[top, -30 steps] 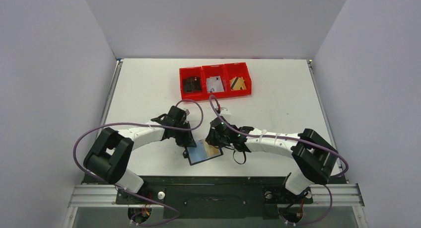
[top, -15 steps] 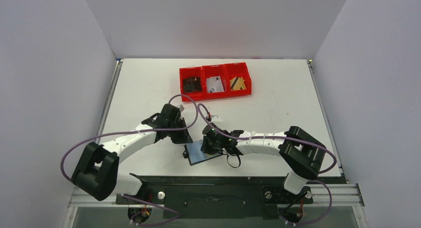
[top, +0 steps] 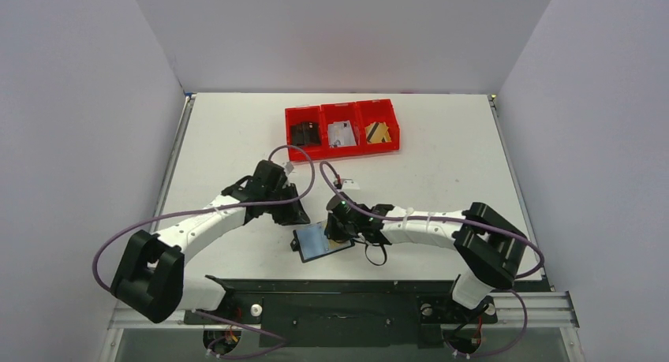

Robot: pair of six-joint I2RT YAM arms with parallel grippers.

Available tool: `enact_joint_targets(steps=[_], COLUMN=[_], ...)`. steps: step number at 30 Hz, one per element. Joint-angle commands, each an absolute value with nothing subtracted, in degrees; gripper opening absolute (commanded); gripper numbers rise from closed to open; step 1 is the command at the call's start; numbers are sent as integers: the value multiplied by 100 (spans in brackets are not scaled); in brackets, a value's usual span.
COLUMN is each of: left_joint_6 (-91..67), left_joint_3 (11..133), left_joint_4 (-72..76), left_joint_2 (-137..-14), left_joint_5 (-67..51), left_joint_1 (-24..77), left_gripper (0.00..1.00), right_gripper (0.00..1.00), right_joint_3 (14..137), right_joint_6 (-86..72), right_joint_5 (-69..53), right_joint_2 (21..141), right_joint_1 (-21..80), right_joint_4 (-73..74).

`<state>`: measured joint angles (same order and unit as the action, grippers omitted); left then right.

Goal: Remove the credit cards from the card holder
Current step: Remove the credit card from the card holder.

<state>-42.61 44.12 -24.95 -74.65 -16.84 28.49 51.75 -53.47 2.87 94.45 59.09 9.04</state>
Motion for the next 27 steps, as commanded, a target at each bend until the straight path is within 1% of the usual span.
enact_joint_targets(steps=[1, 3, 6, 9, 12, 17, 27], left_joint_6=[-4566, -4668, -4788, -4843, -4868, -4869, -4777], left_joint_3=[4568, 4539, 4484, 4404, 4326, 4214, 4061], left_joint_4=[-1773, -1559, -1303, -1074, -905, -785, -737], left_joint_2=[-7876, -8068, -8277, -8503, -8627, -8773, -8924], left_joint_5=[-2068, -2143, -2222, -2266, -2317, -2323, -2223], left_joint_1=[3161, 3277, 3435, 3488, 3502, 3506, 3514], left_gripper=[15, 15, 16, 17, 18, 19, 20], right_gripper=[21, 25, 27, 32, 34, 33, 27], right_joint_3=[4951, 4873, 4792, 4734, 4710, 4768, 4807], right_joint_6=[-5325, -5288, -5243, -5246, -5271, -5328, -5492], right_joint_5=[1020, 1154, 1251, 1263, 1295, 1336, 1385], right_joint_2=[8809, 8718, 8692, 8712, 8766, 8880, 9131], right_joint_1=[5686, 5650, 5634, 5653, 5693, 5845, 5971], right_joint_4=[1239, 1365, 1462, 1480, 1498, 1493, 1531])
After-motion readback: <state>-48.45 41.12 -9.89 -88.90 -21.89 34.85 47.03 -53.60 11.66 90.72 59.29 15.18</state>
